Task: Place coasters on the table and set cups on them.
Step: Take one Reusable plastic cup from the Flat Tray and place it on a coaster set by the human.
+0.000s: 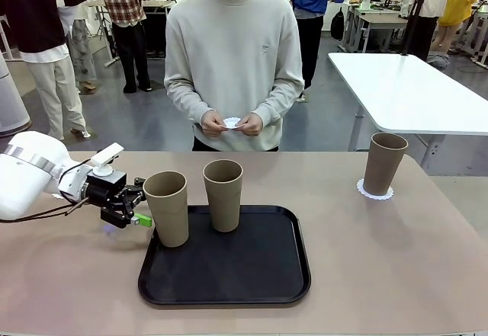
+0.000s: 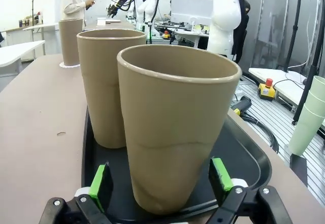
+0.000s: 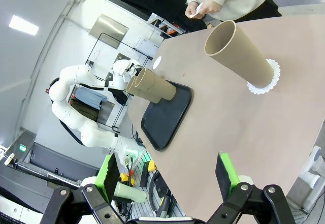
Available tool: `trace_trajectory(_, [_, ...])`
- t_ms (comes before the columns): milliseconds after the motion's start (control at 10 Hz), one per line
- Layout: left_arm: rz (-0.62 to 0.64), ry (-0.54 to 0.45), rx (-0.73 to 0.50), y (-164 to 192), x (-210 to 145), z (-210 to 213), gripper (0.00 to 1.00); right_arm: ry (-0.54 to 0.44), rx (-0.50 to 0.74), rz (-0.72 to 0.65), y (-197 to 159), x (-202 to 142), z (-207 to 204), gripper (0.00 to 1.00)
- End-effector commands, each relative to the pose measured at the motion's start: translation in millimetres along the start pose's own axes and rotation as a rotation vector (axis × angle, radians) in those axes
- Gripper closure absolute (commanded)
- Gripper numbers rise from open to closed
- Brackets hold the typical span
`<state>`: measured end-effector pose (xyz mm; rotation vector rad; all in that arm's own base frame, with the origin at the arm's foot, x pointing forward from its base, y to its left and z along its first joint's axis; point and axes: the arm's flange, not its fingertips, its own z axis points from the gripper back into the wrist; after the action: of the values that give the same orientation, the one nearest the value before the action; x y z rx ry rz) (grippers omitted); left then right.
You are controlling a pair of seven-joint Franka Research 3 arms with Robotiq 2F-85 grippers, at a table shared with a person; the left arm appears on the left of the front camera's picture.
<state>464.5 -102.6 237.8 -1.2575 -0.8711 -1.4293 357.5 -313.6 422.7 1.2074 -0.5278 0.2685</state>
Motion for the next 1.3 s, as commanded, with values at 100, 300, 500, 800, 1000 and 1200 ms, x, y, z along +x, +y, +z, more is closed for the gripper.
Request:
trace_trajectory(100, [-0.007,-0.022,-0.014,8,-3,-15,0.0,-0.002,0.001,-0.008,0,-1,-1,0.0])
trace_trajectory(300, [-0.003,-0.026,-0.026,10,-5,-22,0.0,-0.002,0.001,-0.008,0,-1,-1,0.0])
trace_trajectory(500, [-0.014,-0.031,-0.043,9,-7,-29,0.0,-0.002,0.001,-0.008,0,-1,-1,0.0])
trace_trajectory(800, [-0.022,-0.039,-0.085,7,-12,-38,0.0,-0.002,0.001,-0.008,0,-1,-1,0.0])
trace_trajectory(1000, [-0.034,-0.041,-0.111,5,-12,-44,0.0,-0.002,0.001,-0.008,0,-1,-1,0.0])
trace_trajectory(1200, [-0.045,-0.043,-0.13,4,-11,-45,0.0,-0.002,0.001,-0.008,0,-1,-1,0.0])
